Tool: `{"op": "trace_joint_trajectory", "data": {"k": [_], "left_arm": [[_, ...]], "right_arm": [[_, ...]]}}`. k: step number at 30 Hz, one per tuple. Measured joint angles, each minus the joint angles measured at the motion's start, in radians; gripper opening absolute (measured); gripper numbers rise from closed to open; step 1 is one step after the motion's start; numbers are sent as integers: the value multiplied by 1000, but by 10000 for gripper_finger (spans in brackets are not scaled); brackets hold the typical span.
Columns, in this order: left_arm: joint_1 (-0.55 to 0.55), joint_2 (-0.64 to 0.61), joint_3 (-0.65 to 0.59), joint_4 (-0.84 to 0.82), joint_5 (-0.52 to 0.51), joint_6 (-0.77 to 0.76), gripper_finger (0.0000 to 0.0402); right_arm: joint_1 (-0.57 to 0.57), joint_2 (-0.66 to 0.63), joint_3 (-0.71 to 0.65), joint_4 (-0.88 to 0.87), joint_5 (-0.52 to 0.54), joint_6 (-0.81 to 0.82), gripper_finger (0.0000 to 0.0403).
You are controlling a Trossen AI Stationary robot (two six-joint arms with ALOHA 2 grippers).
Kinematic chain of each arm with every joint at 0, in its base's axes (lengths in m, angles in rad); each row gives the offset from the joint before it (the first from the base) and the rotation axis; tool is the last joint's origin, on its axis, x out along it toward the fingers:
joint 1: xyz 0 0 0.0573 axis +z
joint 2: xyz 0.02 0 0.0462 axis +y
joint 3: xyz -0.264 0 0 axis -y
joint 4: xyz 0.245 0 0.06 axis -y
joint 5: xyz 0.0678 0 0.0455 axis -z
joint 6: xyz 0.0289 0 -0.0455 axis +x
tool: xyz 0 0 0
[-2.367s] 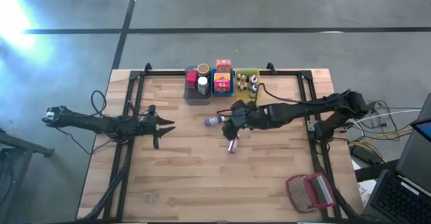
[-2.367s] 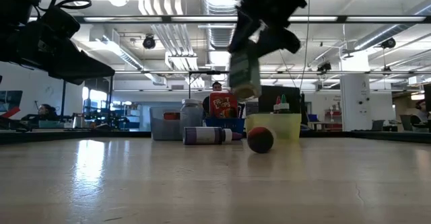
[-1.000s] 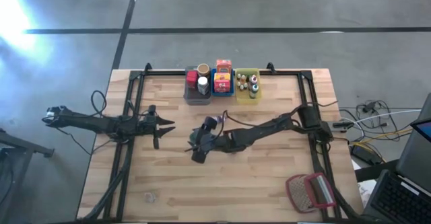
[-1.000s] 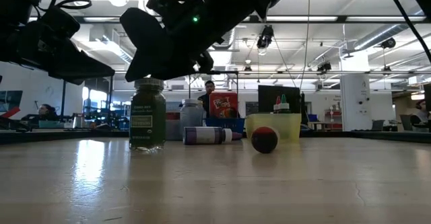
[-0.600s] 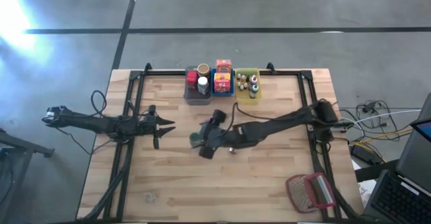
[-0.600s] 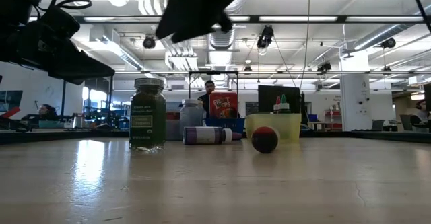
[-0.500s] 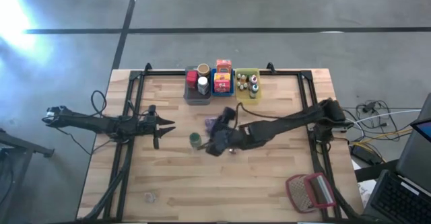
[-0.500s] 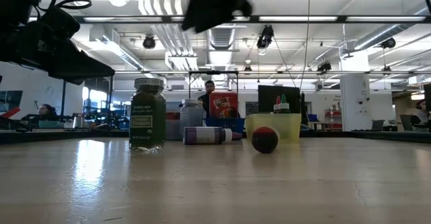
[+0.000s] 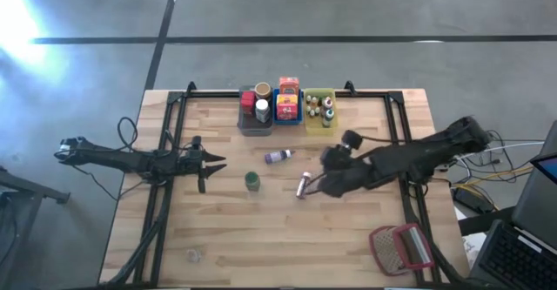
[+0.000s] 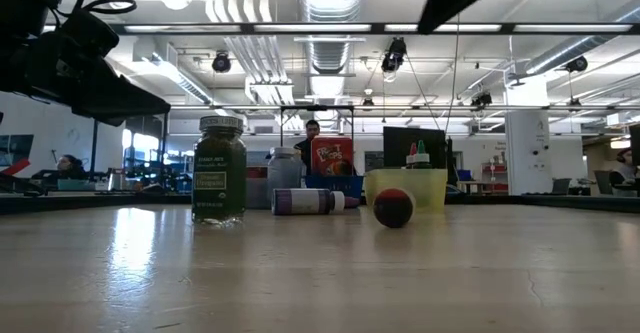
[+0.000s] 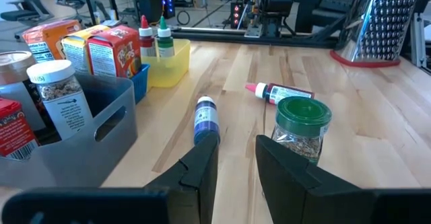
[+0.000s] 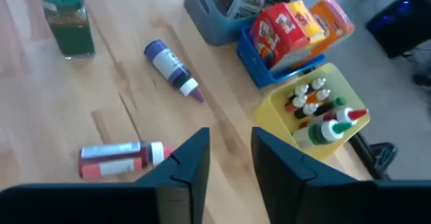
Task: Pick & Place Kitchen Items
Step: Put the green spice bottle into the black bin
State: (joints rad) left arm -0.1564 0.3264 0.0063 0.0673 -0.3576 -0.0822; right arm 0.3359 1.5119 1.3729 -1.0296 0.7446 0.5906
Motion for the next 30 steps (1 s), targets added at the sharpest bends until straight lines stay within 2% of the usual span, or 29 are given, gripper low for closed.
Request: {"op": "trace_joint_trajectory", "data": {"k": [8,12,15,20,30], "left_arm": [[0,1,0,0,0,0,108],[0,1,0,0,0,0,108],[0,1,0,0,0,0,108],[0,1,0,0,0,0,108],[0,1,0,0,0,0,108]], "right_arm": [[-11,-378,-371,250,-87,-104,44],[-33,-574,-549,476,-225,-200,15],[-51,-675,-663,628,-335,-296,10],[-53,-765,-781,775,-344,-349,19],[-53,-804,-823,774,-342,-583,45]]}}
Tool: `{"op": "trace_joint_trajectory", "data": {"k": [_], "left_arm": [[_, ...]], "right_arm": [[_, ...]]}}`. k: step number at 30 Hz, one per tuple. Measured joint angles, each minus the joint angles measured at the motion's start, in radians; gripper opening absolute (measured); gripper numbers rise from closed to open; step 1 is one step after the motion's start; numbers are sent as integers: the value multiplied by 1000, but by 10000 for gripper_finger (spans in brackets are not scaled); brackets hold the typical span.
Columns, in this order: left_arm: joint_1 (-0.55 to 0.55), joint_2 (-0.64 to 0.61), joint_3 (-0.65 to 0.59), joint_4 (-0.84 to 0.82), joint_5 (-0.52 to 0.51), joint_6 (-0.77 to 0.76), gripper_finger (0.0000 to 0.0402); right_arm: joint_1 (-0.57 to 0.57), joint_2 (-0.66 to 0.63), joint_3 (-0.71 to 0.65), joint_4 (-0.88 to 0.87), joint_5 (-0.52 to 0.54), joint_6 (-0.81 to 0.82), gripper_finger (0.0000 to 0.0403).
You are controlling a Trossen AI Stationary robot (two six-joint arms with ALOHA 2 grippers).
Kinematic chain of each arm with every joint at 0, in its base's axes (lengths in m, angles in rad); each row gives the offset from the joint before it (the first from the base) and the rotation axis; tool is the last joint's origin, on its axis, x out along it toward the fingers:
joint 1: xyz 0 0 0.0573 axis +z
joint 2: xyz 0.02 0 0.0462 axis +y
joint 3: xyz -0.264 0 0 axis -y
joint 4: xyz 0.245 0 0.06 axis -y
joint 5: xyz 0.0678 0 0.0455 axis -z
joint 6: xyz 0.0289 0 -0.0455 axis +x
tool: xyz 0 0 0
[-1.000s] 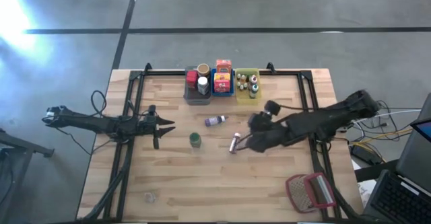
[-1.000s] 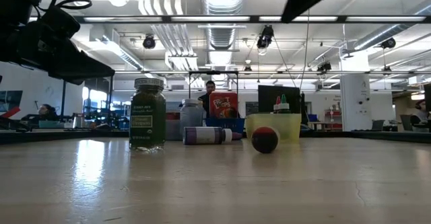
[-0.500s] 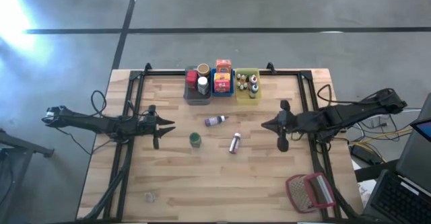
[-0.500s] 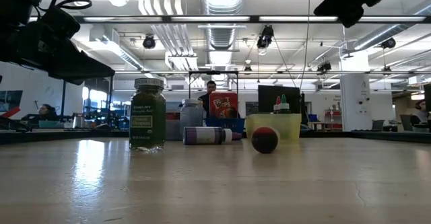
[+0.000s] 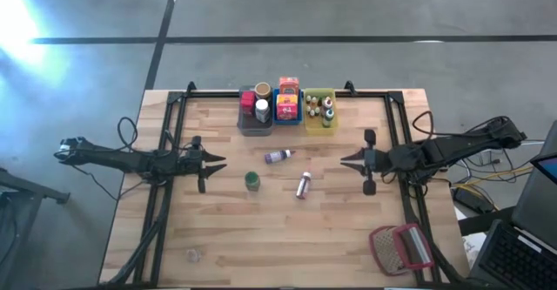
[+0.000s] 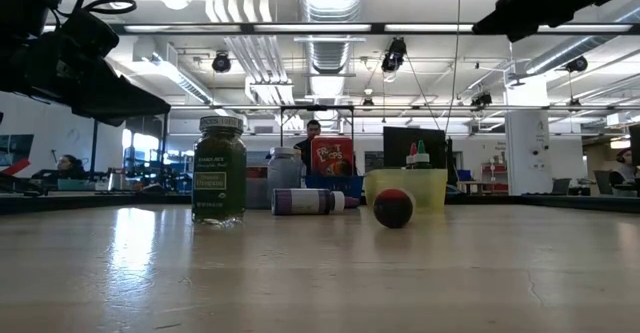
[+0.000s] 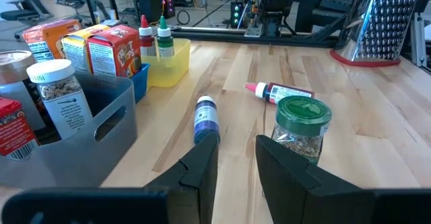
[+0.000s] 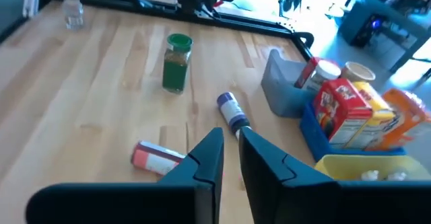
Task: Pick & Place Kitchen Items
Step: Put the green spice bottle into the black bin
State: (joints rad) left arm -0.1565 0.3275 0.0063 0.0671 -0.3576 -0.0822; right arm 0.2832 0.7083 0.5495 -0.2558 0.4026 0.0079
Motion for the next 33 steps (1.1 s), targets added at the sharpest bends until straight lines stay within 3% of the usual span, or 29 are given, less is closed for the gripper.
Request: {"op": "trace_joint_trajectory", "data": {"k": [6,33], "left_arm": [[0,0,0,0,0,0,108],[0,0,0,0,0,0,108]], "right_arm": [[0,2,0,-1,0,-61,61],[0,2,0,0,0,-61,144]]}}
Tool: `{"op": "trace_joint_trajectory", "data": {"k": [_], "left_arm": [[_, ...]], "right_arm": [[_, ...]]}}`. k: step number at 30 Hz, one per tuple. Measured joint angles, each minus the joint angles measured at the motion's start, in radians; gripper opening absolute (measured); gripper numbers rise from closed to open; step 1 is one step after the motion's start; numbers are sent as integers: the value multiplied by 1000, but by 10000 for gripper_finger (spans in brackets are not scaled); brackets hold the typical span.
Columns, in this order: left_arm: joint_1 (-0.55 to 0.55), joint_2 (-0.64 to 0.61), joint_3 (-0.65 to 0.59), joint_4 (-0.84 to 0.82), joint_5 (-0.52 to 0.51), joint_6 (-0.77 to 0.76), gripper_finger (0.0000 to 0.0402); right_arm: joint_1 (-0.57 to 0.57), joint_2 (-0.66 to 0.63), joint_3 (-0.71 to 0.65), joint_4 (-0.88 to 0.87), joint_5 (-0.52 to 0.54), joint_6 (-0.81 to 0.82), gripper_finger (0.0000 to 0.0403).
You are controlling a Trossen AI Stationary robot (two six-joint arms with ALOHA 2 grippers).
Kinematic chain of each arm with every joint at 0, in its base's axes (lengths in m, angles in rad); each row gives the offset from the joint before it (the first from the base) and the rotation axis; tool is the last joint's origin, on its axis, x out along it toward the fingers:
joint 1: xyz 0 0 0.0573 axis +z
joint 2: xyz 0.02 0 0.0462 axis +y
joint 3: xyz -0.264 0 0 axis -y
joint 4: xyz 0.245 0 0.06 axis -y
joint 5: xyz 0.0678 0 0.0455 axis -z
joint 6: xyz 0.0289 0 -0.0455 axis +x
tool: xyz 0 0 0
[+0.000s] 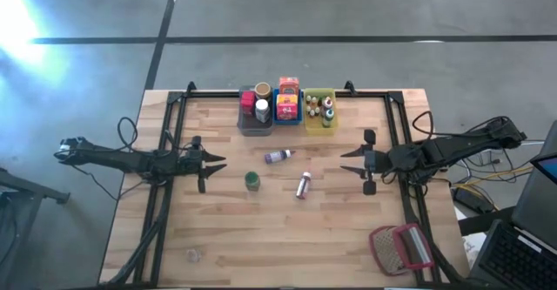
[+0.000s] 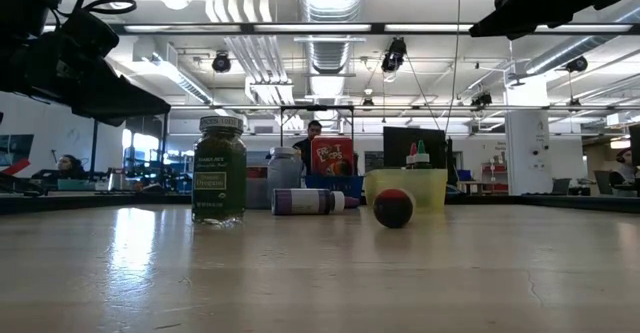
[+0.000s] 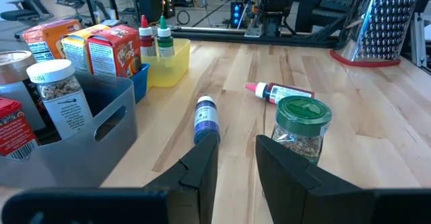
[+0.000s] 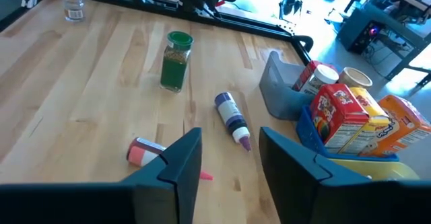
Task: Pick & Place Kitchen Items
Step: Put the green spice bottle into the black bin
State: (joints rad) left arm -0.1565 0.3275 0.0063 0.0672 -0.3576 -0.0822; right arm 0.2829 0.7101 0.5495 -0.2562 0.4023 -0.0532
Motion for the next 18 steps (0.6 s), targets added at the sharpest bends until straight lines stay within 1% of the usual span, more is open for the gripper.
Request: {"op": "trace_joint_trajectory", "data": {"k": [12,18], "left_arm": [[0,0,0,59,0,-29,108],[0,0,0,114,-1,-26,108]], "right_arm": [[0,0,0,0,0,0,179],[0,0,0,0,0,0,195]]}}
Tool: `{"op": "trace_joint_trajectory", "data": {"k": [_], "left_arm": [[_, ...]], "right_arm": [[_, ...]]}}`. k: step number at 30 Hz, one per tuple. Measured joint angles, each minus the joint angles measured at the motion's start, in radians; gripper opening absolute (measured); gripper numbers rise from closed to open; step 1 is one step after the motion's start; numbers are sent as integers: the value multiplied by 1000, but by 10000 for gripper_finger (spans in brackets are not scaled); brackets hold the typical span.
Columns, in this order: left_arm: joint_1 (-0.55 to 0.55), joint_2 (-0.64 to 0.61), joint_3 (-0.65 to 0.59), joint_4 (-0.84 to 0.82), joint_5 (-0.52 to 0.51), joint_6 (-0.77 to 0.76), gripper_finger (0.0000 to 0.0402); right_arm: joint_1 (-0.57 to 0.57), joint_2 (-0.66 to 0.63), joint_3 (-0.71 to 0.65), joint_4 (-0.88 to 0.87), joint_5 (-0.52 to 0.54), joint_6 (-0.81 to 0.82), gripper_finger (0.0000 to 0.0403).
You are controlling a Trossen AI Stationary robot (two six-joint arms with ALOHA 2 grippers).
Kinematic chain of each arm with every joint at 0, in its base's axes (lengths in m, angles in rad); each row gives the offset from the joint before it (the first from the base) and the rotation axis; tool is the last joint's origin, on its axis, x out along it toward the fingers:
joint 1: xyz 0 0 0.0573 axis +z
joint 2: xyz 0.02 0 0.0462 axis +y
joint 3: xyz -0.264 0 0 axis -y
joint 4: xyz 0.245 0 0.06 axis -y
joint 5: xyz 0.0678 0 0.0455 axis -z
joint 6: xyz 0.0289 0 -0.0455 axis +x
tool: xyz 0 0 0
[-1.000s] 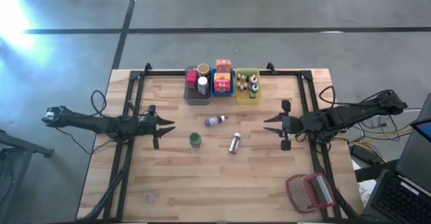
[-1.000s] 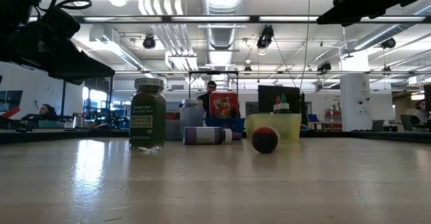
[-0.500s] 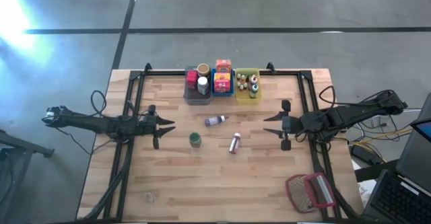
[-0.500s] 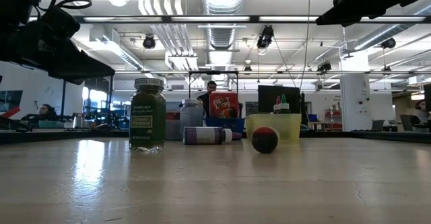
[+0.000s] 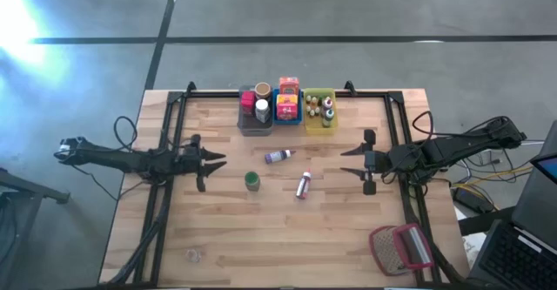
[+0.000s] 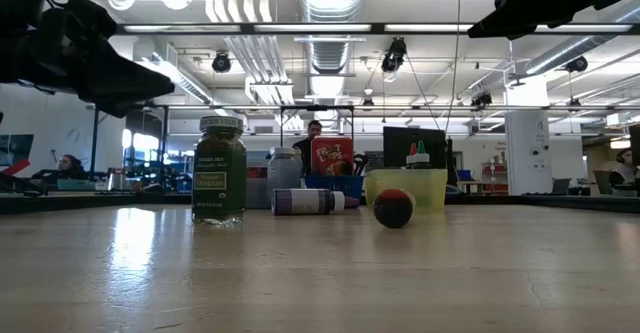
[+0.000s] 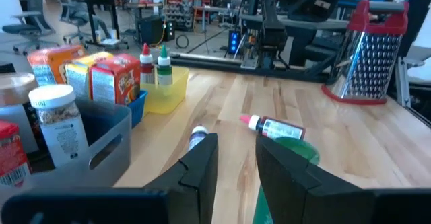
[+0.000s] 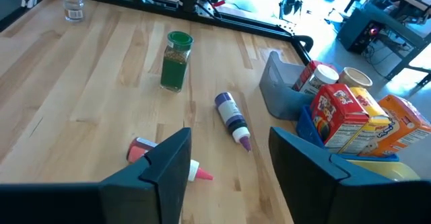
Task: Pick & Place Kitchen Items
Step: Put the green spice bottle into the black bin
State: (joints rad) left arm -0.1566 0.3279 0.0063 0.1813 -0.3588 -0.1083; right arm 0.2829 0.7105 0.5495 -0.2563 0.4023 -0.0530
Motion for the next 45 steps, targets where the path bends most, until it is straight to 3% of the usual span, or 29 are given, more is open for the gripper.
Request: {"op": "trace_joint_trajectory", "data": {"k": [8,13,21,28,35,45], "left_arm": [[0,2,0,14,9,-24,108],[-1,10,0,22,139,-28,108],[-1,99,19,34,95,-14,108],[-3,270,233,-68,182,25,108],[-2,494,472,-304,158,-49,114],[2,736,753,-555,126,-85,223]], "right_arm": [[0,0,0,0,0,0,210],[0,0,0,0,0,0,218],[0,0,0,0,0,0,237],[0,0,0,0,0,0,259],[0,0,0,0,0,0,282],[0,0,0,0,0,0,317]]}}
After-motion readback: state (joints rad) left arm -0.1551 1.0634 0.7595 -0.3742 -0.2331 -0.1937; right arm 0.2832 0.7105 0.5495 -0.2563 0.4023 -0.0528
